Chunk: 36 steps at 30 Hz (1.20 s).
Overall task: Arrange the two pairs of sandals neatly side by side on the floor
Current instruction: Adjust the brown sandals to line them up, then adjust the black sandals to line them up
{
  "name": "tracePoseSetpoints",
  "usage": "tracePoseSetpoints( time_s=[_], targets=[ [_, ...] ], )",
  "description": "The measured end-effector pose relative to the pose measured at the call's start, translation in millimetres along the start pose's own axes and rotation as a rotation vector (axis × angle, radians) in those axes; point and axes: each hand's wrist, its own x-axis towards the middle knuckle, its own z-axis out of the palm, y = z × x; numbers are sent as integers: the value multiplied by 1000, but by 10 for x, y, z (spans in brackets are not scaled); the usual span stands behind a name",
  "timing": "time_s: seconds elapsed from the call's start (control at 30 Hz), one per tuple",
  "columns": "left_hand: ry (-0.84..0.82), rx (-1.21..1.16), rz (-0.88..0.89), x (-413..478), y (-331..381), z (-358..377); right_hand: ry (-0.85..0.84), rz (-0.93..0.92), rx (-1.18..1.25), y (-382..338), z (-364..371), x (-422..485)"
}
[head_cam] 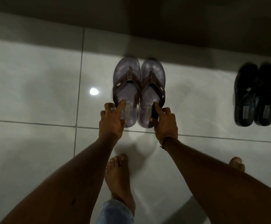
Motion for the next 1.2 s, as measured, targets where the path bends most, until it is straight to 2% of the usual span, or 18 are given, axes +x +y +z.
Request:
tracePoseSetpoints(
  time_s=[0.4, 0.6, 0.7, 0.83, 1.0, 1.1, 1.2],
  targets=[
    [-4, -8, 26, -86, -70, 11, -11, -9, -35, 9, 29, -126],
    [245, 43, 72, -467, 122, -106, 147, 50, 105, 222, -332, -587],
    [179, 78, 180, -730, 712, 35, 200, 155, 117, 841, -820, -790],
    [54, 64, 360, -862, 1770, 588, 244, 285, 57, 2007, -1577, -683],
    [-91, 44, 360, -643, 3122, 1622, 293, 340, -22, 3411, -2385, -117],
    [-135, 18, 360, -413, 3695, 2132, 260, 262, -20, 3942, -2631, 282],
    [-136, 35, 274, -206, 4028, 2509, 201, 182, 35, 4264, -2761, 625]
  ],
)
